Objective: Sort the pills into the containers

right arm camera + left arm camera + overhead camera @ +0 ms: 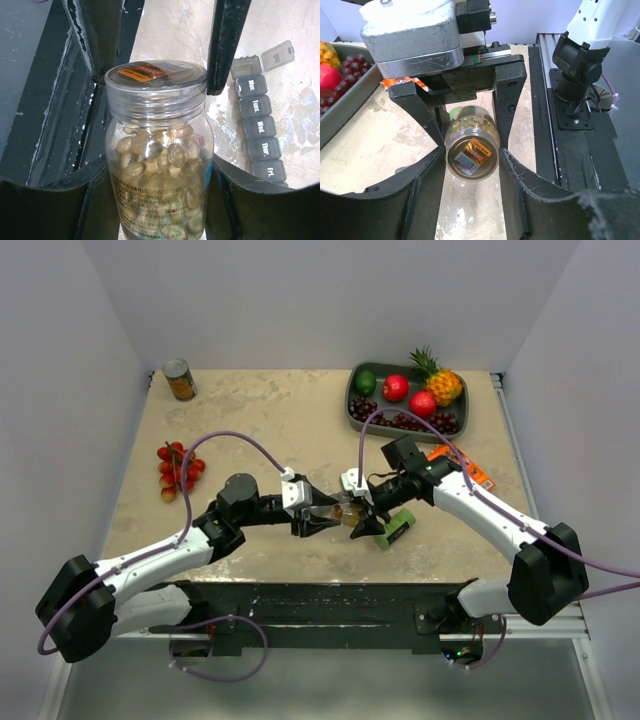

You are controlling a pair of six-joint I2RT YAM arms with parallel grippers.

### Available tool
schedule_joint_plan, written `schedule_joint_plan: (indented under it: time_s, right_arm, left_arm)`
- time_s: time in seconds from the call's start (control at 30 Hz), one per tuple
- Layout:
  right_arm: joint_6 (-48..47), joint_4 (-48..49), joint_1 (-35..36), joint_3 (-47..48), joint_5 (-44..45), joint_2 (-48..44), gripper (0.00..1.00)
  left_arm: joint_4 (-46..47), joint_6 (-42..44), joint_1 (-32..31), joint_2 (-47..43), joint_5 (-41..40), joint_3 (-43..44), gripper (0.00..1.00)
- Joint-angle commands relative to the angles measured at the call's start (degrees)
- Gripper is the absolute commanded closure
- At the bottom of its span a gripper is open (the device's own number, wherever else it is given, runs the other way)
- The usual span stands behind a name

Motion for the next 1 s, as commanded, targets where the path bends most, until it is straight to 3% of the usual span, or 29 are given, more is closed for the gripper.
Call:
schedule_joint_plan:
  time_s: [0.0,0.17,0.3,0.33,0.43,0.47,0.5,0.57,0.77,0.87,0.97]
  right_arm:
    - [-0.2,1.9,0.0,0.0,-2.5,-1.4,1.0]
    - [0.0,2.0,0.0,0.0,-2.5,-1.3,1.0]
    - [0.0,2.0,0.0,0.0,-2.5,-1.3,1.0]
    - [0.0,2.2,0.0,-0.1,-2.5,-1.3,1.0]
    - [0.2,2.2,0.0,-0.1,-2.3,-1.2,1.0]
    - [0.3,2.3,0.0,-0.2,-2.3,-1.2,1.0]
    - [0.5,2.4,0.0,-0.2,-2.2,-1.2,1.0]
    - [1.4,3.4,0.0,-0.3,-1.6,-1.4,1.0]
    - [5.5,7.3,0.0,-1.1,1.3,-2.1,1.0]
    - [7.2,8.7,0.0,-1.2,2.7,-2.4,1.0]
    - [8.0,9.7,0.0,-1.4,3.0,-2.3,1.0]
  left_arm:
    - [4.8,-1.2,-1.4,0.8,-0.4,1.3,0.48]
    - [3.6,-0.8,-2.1,1.1,-1.5,1.5,0.38]
    - [3.4,-0.7,-2.4,0.9,-2.5,1.5,0.43]
    - [3.4,-0.7,-2.5,0.8,-2.6,1.5,0.46]
    - [3.1,-1.5,-2.4,0.8,-3.0,1.7,0.7]
    - [3.0,-2.0,-2.4,0.8,-3.4,1.9,0.9]
    - [2.5,-4.4,-2.4,0.8,-4.5,2.2,1.0]
    - [0.1,-7.7,-2.4,0.8,-8.2,3.0,1.0]
    - [-10.8,-34.3,-2.3,0.9,-18.7,5.4,1.0]
    - [-19.8,-57.6,-2.4,0.0,-25.4,5.7,1.0]
    - [-28.9,-68.0,-2.4,-0.1,-27.2,7.6,1.0]
